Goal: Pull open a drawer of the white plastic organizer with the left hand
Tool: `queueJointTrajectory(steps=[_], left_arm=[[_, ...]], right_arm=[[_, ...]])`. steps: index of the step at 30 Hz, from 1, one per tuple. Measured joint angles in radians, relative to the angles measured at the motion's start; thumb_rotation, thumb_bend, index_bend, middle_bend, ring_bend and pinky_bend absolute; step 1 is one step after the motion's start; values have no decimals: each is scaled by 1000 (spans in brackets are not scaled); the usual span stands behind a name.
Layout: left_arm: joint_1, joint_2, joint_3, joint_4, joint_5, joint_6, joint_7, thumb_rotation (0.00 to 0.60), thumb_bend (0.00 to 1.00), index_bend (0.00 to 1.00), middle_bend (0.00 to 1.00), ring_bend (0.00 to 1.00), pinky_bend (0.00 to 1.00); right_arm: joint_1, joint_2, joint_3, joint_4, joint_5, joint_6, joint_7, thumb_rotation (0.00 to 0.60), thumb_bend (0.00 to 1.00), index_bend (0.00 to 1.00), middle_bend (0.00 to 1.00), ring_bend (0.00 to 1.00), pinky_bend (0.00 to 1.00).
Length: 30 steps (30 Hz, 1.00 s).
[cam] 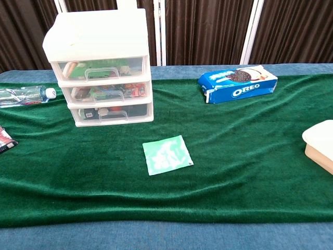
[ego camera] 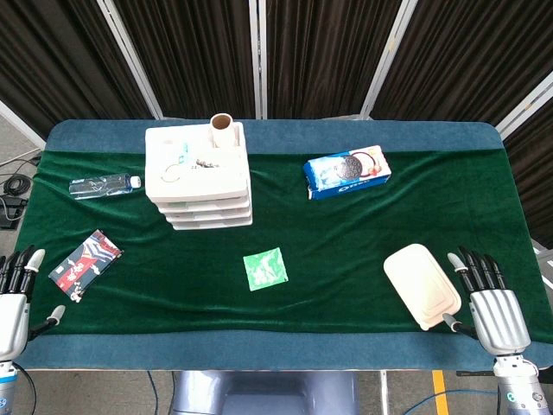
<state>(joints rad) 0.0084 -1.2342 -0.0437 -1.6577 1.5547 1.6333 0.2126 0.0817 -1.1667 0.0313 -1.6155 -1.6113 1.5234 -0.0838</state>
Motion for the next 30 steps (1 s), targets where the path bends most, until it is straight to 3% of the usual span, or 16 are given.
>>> queueJointTrajectory(steps=[20, 22, 24, 25, 30], left_arm=[[-11, 0, 11, -12, 11, -26, -30, 600, 214, 0, 11, 5, 20], [-13, 1, 8, -16, 16, -23, -57, 600, 256, 0, 216, 158, 177], [-17, 1, 5, -19, 20, -21, -91, 600, 352, 0, 566, 444, 413], [-21, 3, 6, -23, 20, -27, -112, 600, 404, 0, 656, 525, 471], [-61, 36, 21, -58, 22, -122, -302, 600, 595, 0, 797, 657, 551]], right_arm=[[-4, 9, 4, -7, -1, 12, 13, 600, 18, 5, 0, 0, 0], [-6, 11, 3, -7, -1, 14, 18, 600, 18, 5, 0, 0, 0], [-7, 13, 3, -8, -2, 17, 22, 600, 19, 5, 0, 0, 0], [-8, 15, 2, -9, -4, 19, 24, 600, 18, 5, 0, 0, 0], [-8, 15, 2, -12, -6, 19, 21, 600, 18, 5, 0, 0, 0]])
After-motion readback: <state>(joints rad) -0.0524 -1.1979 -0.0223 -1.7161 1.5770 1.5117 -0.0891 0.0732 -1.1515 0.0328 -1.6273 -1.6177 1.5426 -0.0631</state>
